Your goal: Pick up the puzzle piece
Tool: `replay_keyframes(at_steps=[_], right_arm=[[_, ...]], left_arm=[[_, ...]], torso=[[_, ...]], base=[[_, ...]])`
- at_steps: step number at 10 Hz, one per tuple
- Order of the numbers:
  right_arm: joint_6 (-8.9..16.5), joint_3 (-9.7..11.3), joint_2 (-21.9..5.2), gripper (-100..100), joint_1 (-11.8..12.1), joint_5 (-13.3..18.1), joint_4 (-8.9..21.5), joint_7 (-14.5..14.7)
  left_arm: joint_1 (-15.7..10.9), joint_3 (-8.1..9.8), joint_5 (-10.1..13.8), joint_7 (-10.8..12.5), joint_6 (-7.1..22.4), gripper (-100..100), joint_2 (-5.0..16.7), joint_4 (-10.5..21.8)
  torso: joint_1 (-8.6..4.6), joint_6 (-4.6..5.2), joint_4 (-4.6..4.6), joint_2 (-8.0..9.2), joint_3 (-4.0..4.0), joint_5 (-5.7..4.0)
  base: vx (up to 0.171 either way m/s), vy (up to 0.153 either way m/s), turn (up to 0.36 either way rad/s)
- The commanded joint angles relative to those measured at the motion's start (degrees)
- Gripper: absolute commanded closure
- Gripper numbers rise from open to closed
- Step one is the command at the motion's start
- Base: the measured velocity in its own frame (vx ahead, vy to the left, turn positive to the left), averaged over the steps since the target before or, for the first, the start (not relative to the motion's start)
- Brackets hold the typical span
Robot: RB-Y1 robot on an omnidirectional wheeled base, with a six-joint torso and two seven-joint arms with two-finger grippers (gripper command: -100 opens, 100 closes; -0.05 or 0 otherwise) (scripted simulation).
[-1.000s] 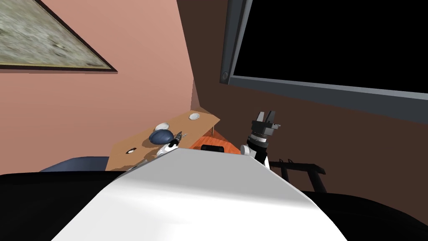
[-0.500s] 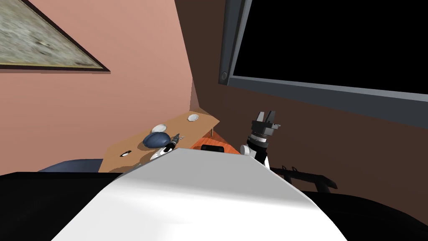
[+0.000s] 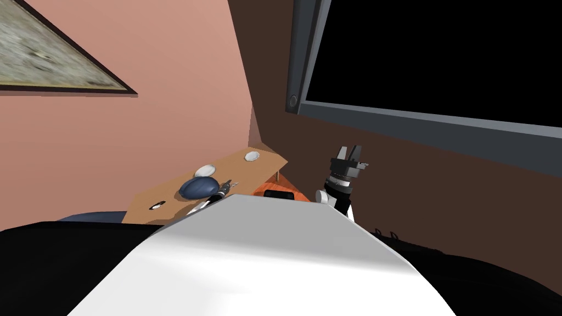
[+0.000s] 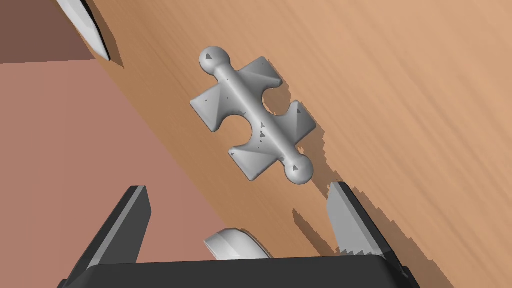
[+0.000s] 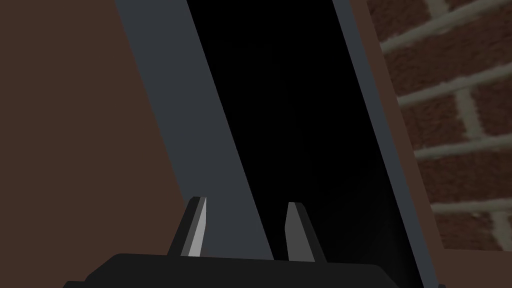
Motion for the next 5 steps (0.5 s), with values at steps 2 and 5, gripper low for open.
replay_keyframes(at_steps=[2, 5], right_arm=[[0.00, 0.00, 0.00, 0, -0.01, 0.00, 0.00, 0.00], [0.00, 0.00, 0.00, 0, -0.01, 0.00, 0.00, 0.00]], left_arm=[[1.94, 0.51, -3.47, 3.99, -4.70, -100, 1.53, 3.06], [2.09, 0.52, -3.37, 4.34, -6.21, -100, 1.48, 2.74]], torso=[[0.05, 0.03, 0.01, 0.07, 0.03, 0.01], [0.10, 0.05, 0.06, 0.24, 0.13, 0.03]], base=[[0.137, -0.054, 0.039], [0.063, -0.034, 0.014]])
